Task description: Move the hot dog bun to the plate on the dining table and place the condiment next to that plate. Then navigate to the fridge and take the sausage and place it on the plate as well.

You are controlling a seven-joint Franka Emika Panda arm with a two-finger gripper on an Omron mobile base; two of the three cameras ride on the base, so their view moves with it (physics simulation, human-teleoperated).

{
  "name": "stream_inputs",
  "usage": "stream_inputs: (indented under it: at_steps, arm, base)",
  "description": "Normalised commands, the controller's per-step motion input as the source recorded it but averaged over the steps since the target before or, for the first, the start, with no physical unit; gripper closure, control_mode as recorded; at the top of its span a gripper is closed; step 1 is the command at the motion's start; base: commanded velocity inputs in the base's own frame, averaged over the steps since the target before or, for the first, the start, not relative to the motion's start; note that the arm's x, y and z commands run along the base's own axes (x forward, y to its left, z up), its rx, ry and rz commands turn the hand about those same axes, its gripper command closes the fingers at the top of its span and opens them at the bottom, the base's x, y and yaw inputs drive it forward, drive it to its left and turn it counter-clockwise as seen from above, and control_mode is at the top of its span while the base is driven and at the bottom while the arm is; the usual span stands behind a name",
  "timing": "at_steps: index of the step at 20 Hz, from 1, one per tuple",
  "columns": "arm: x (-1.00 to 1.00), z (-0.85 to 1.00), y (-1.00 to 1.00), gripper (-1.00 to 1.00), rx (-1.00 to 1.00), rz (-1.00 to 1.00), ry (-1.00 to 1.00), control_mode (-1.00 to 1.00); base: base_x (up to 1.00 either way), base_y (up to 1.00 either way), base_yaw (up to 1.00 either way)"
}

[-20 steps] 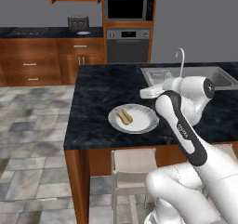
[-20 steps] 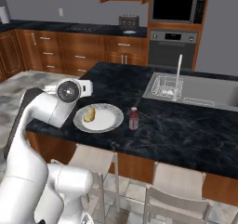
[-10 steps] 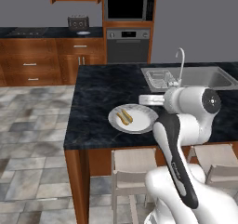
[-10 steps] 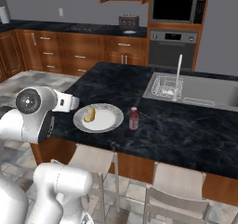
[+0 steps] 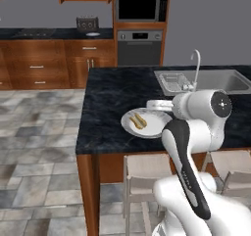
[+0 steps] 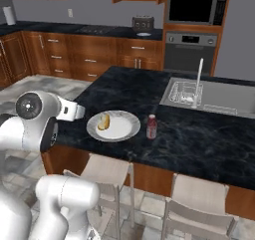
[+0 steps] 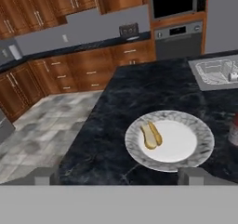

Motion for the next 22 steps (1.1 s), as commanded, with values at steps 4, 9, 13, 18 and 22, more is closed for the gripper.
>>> stream_inputs:
  at_steps: [4,9,13,18,22]
  arm:
    - [0.0,0.0,0.0,-1.0,0.0,0.0,0.0,1.0]
    - [0.0,0.0,0.0,-1.0,0.0,0.0,0.0,1.0]
    - [0.0,0.0,0.0,-1.0,0.0,0.0,0.0,1.0]
    - [0.0,0.0,0.0,-1.0,0.0,0.0,0.0,1.0]
    - [0.0,0.0,0.0,-1.0,0.0,0.0,0.0,1.0]
  base:
    - [-0.24,0.9,0.57]
    - [-0.19,0.7,0.75]
    - [-0.01,0.72,0.7]
    - [0.26,0.6,0.6]
    - [0.93,0.31,0.41]
